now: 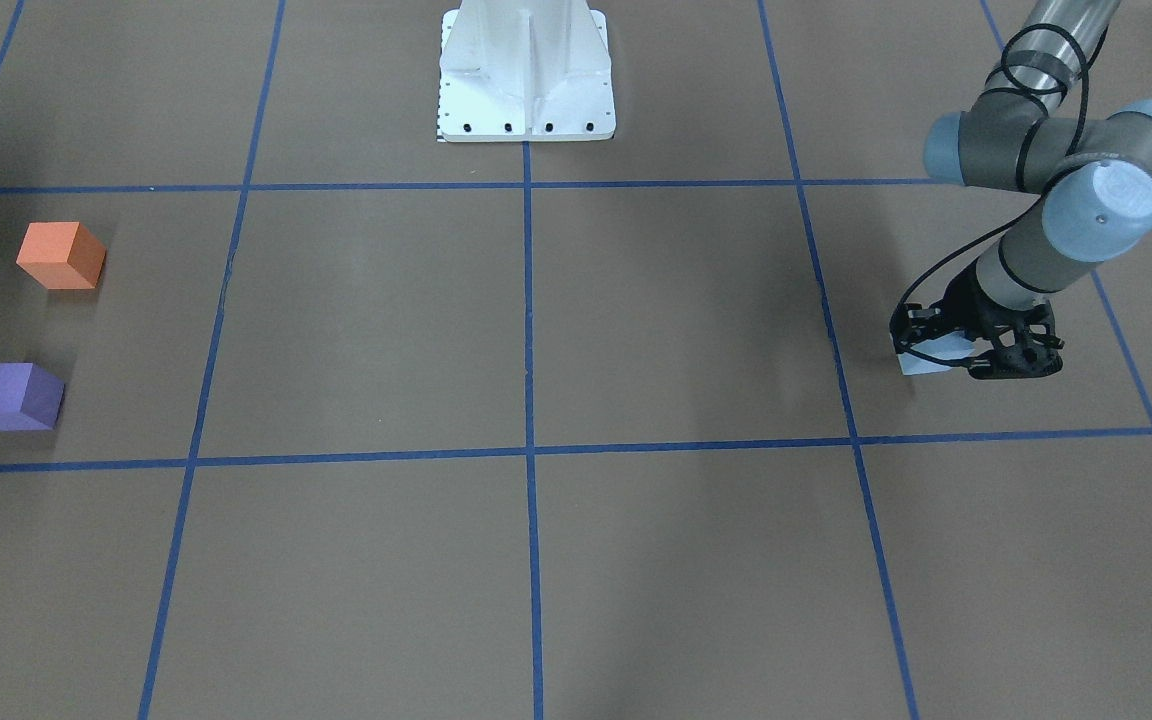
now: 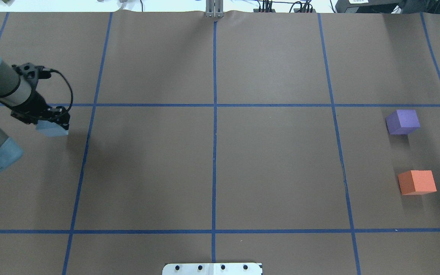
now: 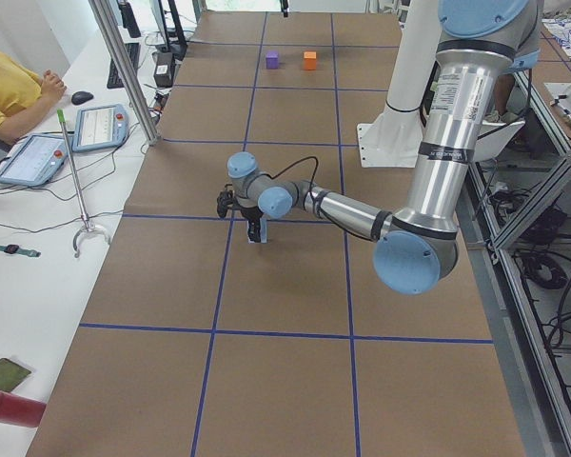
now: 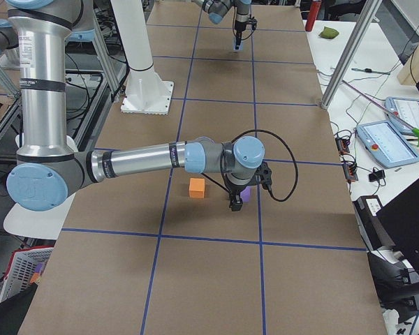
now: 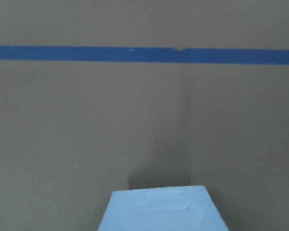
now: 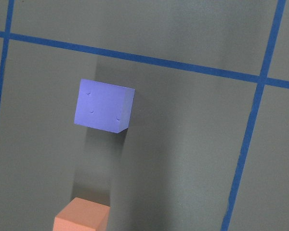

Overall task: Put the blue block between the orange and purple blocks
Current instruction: 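Carry the light blue cube with the left gripper toward the table center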

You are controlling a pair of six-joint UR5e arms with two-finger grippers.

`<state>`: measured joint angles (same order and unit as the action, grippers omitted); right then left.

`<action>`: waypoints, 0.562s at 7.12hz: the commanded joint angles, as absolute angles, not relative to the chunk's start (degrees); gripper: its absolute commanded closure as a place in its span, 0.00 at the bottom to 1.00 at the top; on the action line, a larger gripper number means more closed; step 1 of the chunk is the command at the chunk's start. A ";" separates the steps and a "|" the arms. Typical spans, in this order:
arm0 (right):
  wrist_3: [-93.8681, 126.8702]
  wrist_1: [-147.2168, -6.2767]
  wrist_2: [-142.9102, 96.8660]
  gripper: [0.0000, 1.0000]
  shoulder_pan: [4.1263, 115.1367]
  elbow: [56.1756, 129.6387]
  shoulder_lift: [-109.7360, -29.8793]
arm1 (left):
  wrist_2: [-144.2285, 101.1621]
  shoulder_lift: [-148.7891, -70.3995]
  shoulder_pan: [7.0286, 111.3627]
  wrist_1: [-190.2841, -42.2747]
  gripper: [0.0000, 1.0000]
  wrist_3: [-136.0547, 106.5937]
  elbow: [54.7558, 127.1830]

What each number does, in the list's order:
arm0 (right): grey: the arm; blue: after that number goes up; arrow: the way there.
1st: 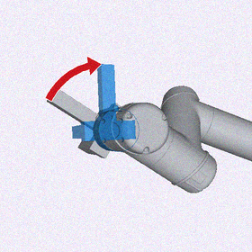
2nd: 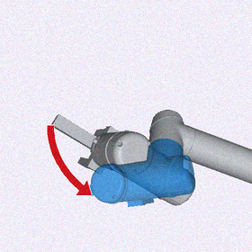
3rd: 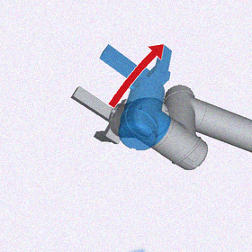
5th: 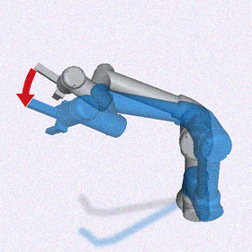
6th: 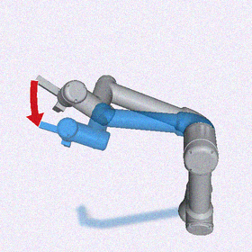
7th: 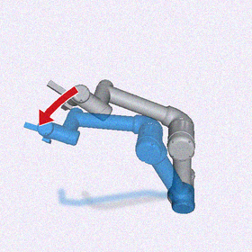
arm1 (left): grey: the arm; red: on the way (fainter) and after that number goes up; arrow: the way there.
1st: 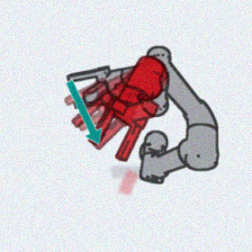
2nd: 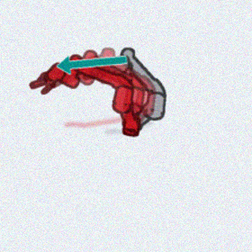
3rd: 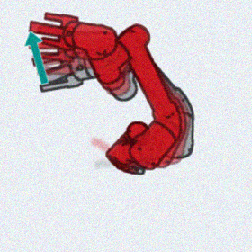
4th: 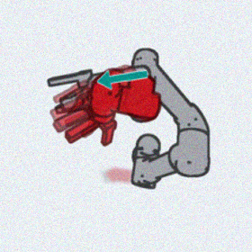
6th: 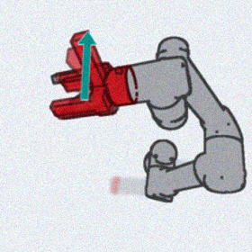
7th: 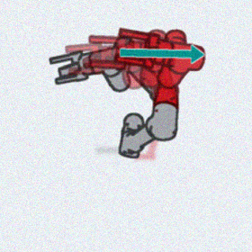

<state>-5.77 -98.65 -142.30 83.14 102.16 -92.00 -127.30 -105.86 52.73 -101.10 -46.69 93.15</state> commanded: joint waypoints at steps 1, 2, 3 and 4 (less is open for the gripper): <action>-5.71 -94.95 -142.56 0.00 83.14 101.78 -92.28 | -127.53 -122.02 47.16 -88.45 1.00 -53.74 94.48; -5.71 -94.49 -142.56 0.00 83.06 101.69 -92.29 | -123.00 -128.69 39.37 -87.90 1.00 -59.36 93.96; -5.71 -94.40 -142.56 0.00 82.71 101.69 -92.20 | -116.61 -135.72 34.42 -87.89 1.00 -62.98 91.00; -5.71 -94.31 -142.56 0.00 82.62 101.69 -92.11 | -115.41 -141.79 31.67 -87.98 1.00 -65.80 86.09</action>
<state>-5.71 -94.61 -142.55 82.82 101.73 -92.19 -119.16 -133.36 36.76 -88.30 -61.38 90.90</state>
